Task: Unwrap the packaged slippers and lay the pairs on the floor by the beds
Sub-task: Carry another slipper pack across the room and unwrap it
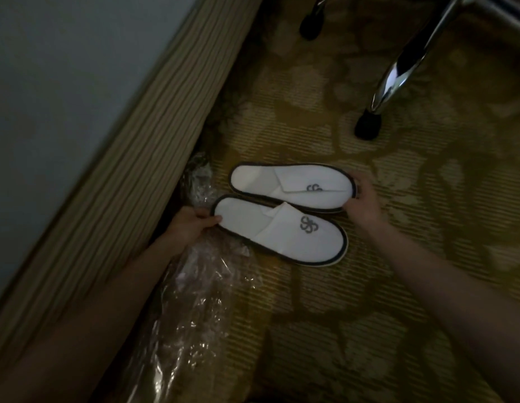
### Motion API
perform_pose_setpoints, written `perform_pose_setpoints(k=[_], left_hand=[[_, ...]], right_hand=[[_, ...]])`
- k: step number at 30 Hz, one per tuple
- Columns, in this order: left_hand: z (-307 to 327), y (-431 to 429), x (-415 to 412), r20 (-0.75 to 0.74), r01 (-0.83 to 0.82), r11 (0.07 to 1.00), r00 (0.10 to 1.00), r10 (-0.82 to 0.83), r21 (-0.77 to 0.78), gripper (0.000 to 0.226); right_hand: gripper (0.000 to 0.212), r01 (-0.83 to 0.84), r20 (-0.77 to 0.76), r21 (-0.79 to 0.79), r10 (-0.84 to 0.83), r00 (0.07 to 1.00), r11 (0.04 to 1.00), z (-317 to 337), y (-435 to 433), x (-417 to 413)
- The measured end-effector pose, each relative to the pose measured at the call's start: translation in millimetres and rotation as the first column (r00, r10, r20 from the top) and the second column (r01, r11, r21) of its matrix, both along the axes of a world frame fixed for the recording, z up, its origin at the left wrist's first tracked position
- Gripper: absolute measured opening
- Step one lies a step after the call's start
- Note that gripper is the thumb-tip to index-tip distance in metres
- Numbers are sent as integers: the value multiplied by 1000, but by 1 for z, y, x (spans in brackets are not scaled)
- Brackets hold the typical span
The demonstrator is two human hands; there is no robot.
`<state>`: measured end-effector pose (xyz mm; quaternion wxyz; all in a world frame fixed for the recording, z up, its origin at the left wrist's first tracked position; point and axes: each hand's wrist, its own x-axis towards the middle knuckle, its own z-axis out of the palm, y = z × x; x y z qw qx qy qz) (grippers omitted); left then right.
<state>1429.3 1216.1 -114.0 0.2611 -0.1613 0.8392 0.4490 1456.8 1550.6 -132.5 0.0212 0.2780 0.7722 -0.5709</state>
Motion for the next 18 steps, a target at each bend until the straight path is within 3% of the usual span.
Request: perform_pose_setpoints(k=[3,7,12,18], left_hand=[[2,8,-1,-90,20,987,995,-35,-157,25],[8,10,-4,-136,24,951,988,-69,-309,41],[21,11,3,-170,88,856,965,-200,-509,38],[48,21,11,-35,212,716,949,-314,-666,27]], right_hand=[[61,-36,45,-2,36,998,999,-2,-5,-7],[55,-100,71,134,91,993,986,-7,-6,-7],[56,-65,162,207,31,986,976,-10,-6,-5],[56,-40,270,265,-34,962,963,6,-11,4]])
